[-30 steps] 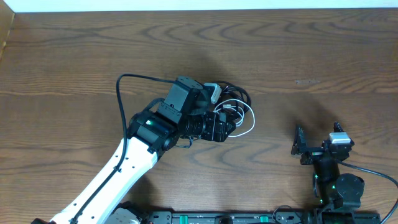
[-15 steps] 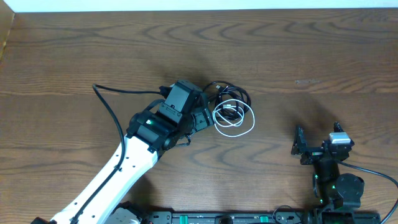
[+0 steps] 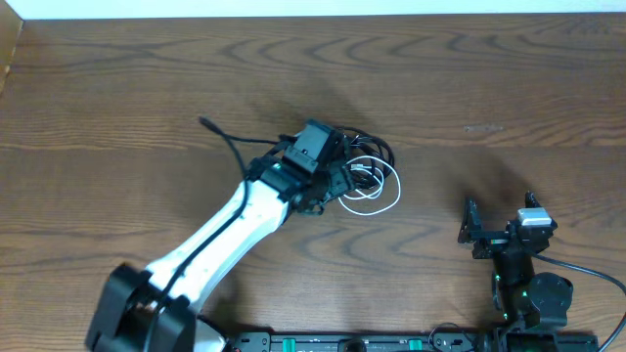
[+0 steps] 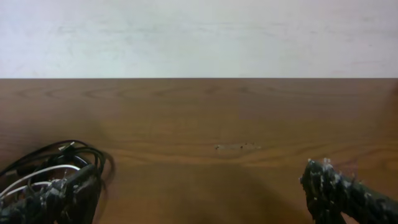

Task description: Untangle cables

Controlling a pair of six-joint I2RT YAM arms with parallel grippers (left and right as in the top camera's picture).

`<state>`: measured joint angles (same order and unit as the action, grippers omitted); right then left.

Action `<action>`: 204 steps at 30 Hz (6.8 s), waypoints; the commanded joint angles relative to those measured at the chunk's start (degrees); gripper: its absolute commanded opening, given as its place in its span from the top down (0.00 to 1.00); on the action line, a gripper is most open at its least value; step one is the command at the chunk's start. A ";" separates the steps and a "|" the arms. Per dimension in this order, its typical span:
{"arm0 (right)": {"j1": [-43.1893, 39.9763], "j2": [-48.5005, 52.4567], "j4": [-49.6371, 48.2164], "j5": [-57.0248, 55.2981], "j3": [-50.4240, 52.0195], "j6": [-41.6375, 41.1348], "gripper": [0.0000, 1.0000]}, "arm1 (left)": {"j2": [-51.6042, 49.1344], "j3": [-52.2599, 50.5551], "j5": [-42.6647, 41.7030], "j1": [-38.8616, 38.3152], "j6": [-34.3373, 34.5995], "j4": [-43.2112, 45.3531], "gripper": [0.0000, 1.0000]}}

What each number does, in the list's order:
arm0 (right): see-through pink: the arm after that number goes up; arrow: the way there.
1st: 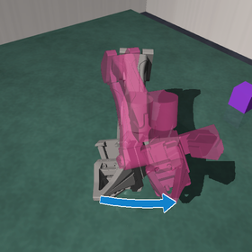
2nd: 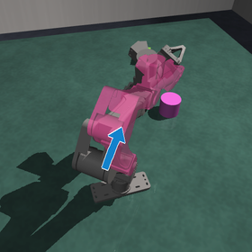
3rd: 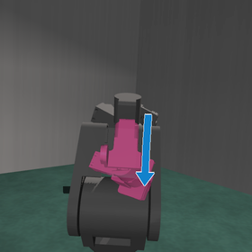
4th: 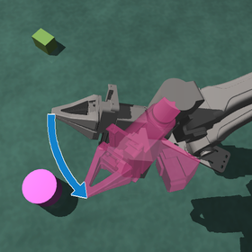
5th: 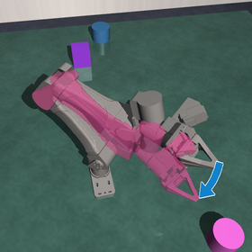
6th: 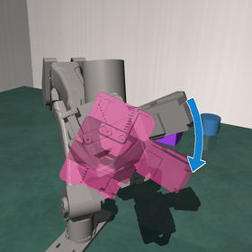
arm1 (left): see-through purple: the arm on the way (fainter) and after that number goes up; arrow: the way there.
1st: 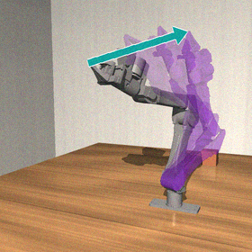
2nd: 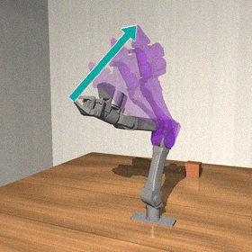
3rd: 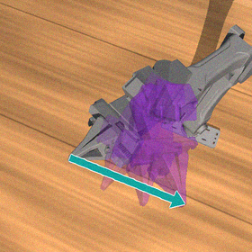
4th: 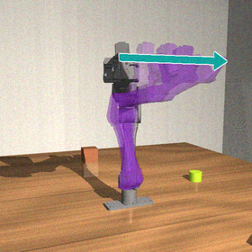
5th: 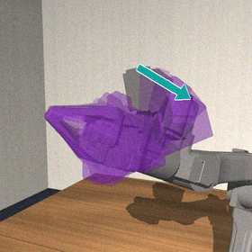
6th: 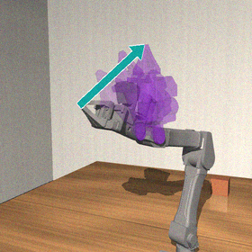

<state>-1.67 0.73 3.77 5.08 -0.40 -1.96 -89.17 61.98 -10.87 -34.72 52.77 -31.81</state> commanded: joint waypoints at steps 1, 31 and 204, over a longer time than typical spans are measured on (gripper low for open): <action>0.26 -0.02 0.26 -0.44 0.09 -0.11 0.01 | -3.76 0.13 -6.38 -0.13 0.50 2.71 0.30; 0.26 -0.02 0.26 -0.44 0.09 -0.11 0.01 | -7.50 0.13 -7.15 -0.13 1.14 3.63 0.30; 0.26 -0.02 0.26 -0.44 0.09 -0.11 0.01 | -6.54 0.17 -9.60 2.67 4.13 4.07 0.58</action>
<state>-1.67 0.73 3.77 5.08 -0.40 -1.96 -96.62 61.98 -21.23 -31.94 55.00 -27.77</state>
